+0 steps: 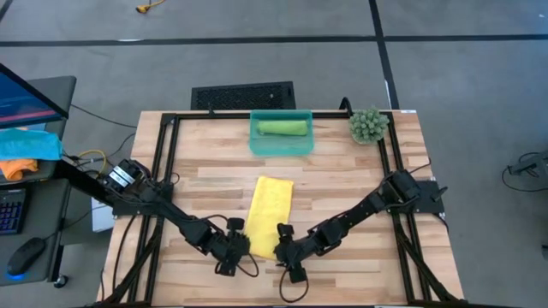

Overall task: Roll microfiber towels into tight, uniform cylinder then place into a basket
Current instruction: Fold the yellow towel

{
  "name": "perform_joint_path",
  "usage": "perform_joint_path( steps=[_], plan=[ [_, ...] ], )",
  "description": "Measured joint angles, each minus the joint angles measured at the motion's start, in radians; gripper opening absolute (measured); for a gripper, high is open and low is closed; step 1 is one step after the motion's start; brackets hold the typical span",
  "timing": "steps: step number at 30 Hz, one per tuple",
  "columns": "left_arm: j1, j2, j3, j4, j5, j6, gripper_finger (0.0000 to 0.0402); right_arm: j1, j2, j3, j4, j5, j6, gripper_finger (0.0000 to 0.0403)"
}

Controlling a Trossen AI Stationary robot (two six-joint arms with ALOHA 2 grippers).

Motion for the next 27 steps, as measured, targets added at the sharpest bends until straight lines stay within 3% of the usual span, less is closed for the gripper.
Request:
perform_joint_path(
  steps=[10,22,27],
  plan=[
    [0.015,0.0,0.003,0.005,0.037,-0.094,0.0118,-0.019,-0.003,0.002,-0.129,0.093,0.034,0.0193],
    [0.013,0.001,0.001,-0.001,0.027,-0.066,0.0118,-0.035,-0.003,0.0,-0.138,0.141,0.036,0.0015],
    [0.01,0.001,0.002,-0.002,0.023,-0.038,0.0114,-0.031,-0.011,0.001,-0.145,0.143,0.021,0.0026]
  ],
)
